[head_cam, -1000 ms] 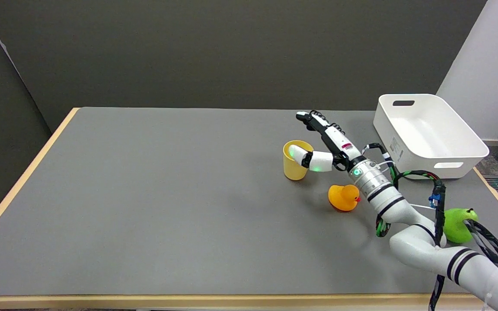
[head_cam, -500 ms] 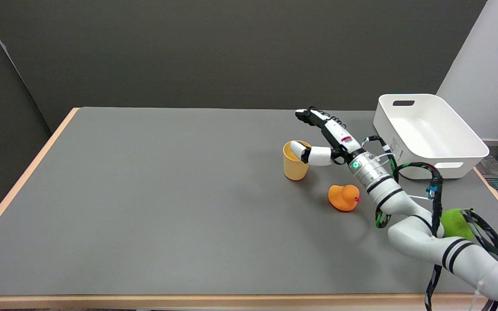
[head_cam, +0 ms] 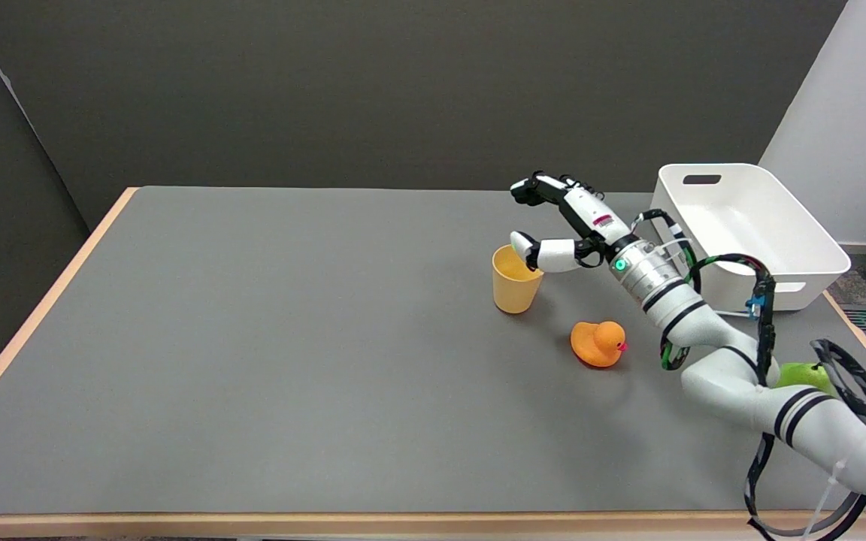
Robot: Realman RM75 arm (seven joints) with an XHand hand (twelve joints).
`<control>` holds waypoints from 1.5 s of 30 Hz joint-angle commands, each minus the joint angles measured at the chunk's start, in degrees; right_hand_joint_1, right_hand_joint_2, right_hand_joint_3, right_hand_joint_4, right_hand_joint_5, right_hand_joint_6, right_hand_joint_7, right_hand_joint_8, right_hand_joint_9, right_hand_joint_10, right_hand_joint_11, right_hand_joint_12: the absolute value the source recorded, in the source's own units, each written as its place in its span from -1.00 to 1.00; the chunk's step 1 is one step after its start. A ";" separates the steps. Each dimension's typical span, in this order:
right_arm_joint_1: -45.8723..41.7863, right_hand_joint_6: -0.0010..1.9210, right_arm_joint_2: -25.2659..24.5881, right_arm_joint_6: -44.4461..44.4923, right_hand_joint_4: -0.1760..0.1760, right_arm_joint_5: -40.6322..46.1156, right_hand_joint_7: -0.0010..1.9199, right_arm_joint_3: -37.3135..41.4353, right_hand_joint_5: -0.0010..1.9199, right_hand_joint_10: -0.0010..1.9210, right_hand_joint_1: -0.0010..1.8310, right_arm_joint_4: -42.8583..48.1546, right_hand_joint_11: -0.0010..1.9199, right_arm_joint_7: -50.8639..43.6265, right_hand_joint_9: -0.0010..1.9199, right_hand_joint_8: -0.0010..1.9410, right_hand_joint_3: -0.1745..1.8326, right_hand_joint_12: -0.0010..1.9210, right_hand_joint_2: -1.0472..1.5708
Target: Pick up the yellow cup.
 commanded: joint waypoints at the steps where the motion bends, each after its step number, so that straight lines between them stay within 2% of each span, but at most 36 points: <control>1: -0.69 -0.33 3.91 -5.89 -0.91 -3.00 -0.52 1.23 -0.67 -0.08 -0.12 2.54 -0.99 -0.09 -0.71 -0.42 0.10 0.20 0.31; 6: -0.98 -0.33 4.20 -6.24 -0.89 -3.32 -0.52 1.25 -0.66 -0.08 -0.11 2.99 -0.99 -0.09 -0.71 -0.42 0.10 0.20 0.30; 14: -0.86 -0.33 6.51 -11.57 -0.87 -8.20 -0.51 1.17 -0.66 -0.07 -0.11 6.45 -0.98 0.31 -0.70 -0.41 0.10 0.21 0.30; 28: 0.10 -0.32 6.71 -13.77 -0.82 -8.36 -0.51 0.36 -0.66 -0.05 -0.11 8.26 -0.96 0.31 -0.68 -0.40 0.10 0.23 0.29; 45: 6.21 -0.30 8.22 -27.23 -0.80 -9.87 -0.49 -5.07 -0.64 -0.02 -0.12 10.89 -0.95 0.23 -0.66 -0.39 0.09 0.24 0.30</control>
